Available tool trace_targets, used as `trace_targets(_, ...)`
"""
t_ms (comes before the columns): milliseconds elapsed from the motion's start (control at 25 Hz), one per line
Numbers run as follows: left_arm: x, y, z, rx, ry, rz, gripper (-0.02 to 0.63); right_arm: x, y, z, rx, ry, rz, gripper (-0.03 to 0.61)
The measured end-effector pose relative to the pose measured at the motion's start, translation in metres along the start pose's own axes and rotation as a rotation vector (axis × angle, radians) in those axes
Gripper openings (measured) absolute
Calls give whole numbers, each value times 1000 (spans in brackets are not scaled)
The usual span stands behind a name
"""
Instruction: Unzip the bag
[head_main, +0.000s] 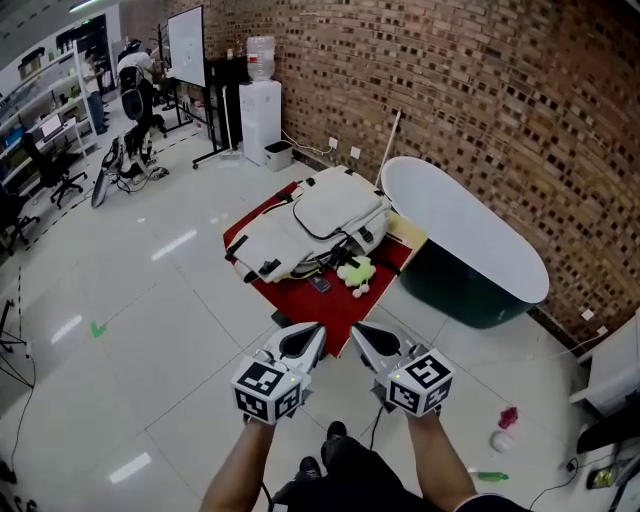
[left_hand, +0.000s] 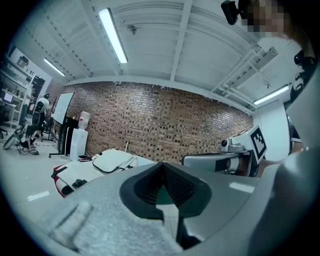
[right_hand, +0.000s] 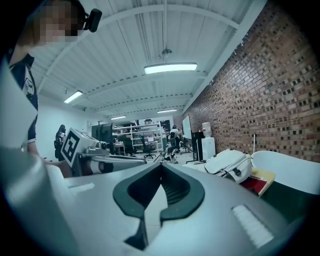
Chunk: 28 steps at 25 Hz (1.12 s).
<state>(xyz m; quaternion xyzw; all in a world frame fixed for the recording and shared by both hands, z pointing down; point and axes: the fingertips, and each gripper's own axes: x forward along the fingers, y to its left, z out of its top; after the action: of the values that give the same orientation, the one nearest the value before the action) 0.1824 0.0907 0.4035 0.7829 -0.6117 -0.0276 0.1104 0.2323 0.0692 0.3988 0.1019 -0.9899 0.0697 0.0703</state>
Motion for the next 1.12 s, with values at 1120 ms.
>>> trace_targets(1120,159,258,17,12,154,-90,3,243,-172,7,55,43,-107,3)
